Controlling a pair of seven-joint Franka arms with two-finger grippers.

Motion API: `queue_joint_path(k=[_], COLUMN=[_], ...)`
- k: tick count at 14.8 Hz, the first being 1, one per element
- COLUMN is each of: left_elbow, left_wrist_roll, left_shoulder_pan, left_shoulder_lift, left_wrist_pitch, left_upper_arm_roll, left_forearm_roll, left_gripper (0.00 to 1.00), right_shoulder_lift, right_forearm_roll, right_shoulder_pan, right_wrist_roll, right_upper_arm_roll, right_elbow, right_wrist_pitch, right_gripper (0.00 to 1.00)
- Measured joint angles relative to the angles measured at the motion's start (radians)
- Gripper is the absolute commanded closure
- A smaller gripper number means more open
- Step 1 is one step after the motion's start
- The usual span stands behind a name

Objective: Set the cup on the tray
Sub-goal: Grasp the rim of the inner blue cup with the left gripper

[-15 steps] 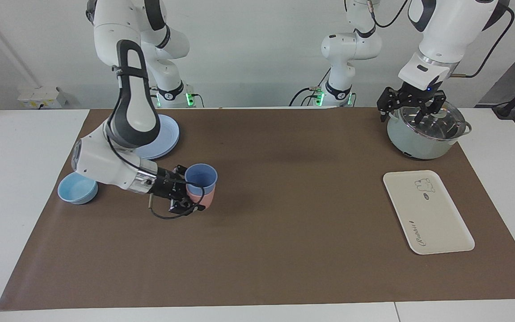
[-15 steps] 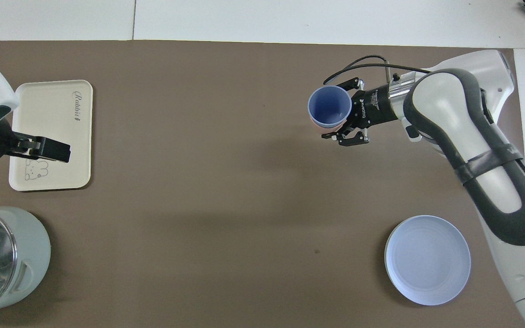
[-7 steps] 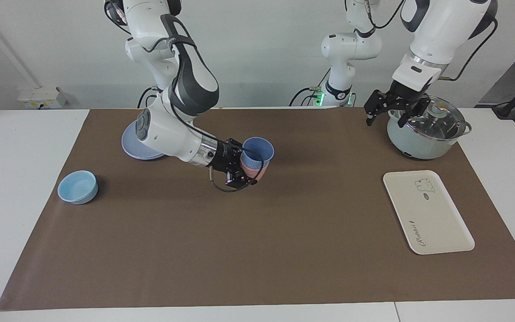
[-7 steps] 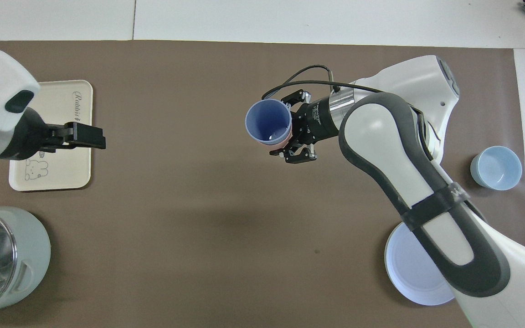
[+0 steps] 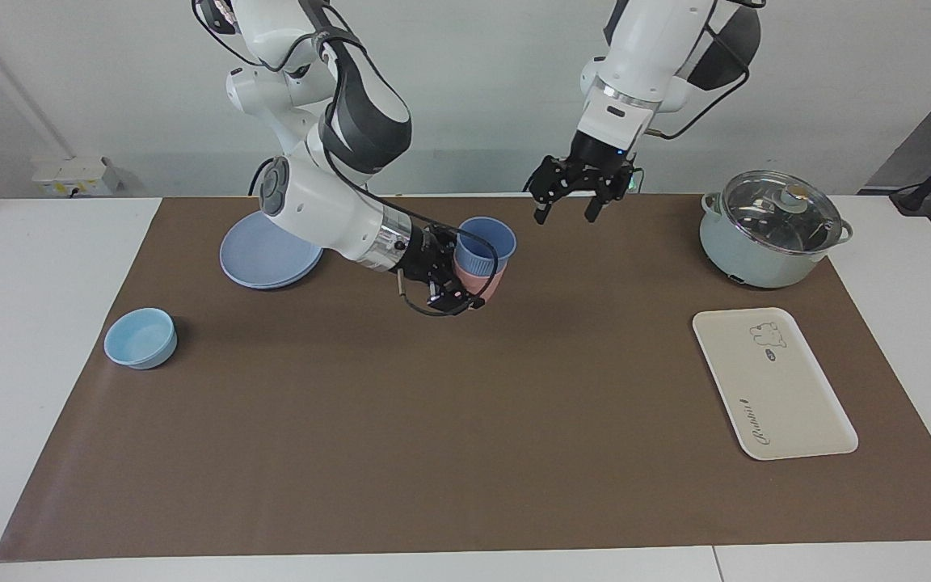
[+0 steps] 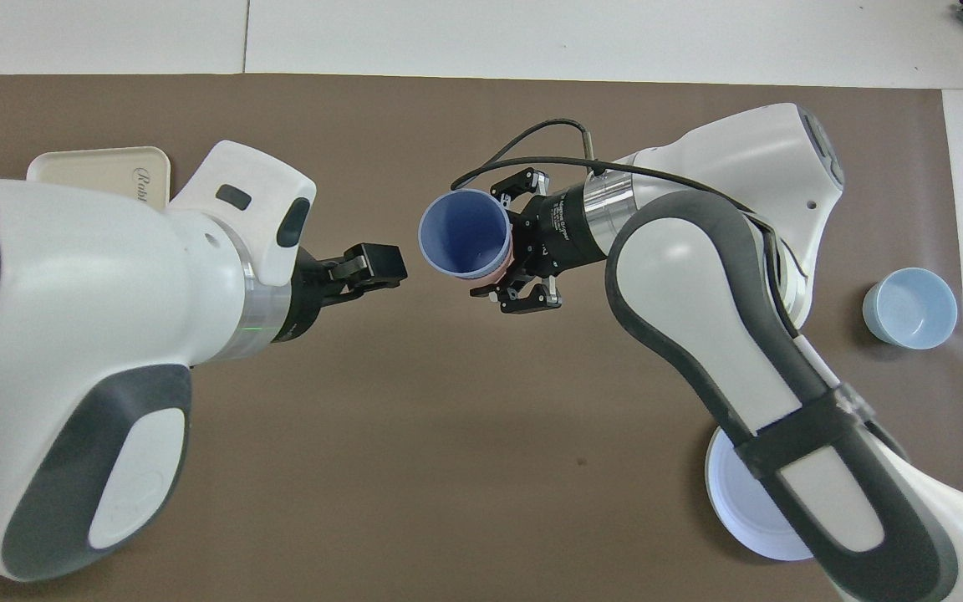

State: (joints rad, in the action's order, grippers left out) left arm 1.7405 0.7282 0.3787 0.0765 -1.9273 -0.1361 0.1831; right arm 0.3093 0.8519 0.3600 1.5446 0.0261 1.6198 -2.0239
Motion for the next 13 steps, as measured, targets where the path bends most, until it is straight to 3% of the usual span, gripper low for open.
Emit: queue_joint_path(k=[2,6,13], left_elbow=[-0.036,-0.082,-0.074], left_wrist_roll=[0.032,0.091,0.152], left_shoulder_pan=[0.011,0.01,0.037], left_shoulder_lift=[0.0,-0.014,-0.091], left_wrist_pitch=[0.009,-0.006,-0.118], left_upper_arm_roll=[0.001,0.013,0.006], left_forearm_roll=[0.004,0.014,0.016], left_gripper=[0.01,0.27,0.27], right_shoulder_lift=[0.0,0.0,0.0], right_forearm_roll=[0.0,0.0,0.0], right_shoulder_pan=[0.005,0.011,0.017], right_wrist_roll=[0.0,0.001,0.001], right_upper_arm_roll=[0.0,0.0,0.0], right_elbow=[0.007,0.022,0.026], right_wrist_pitch=[-0.027,-0.063,-0.084], right_gripper=[1.0,1.0,1.0])
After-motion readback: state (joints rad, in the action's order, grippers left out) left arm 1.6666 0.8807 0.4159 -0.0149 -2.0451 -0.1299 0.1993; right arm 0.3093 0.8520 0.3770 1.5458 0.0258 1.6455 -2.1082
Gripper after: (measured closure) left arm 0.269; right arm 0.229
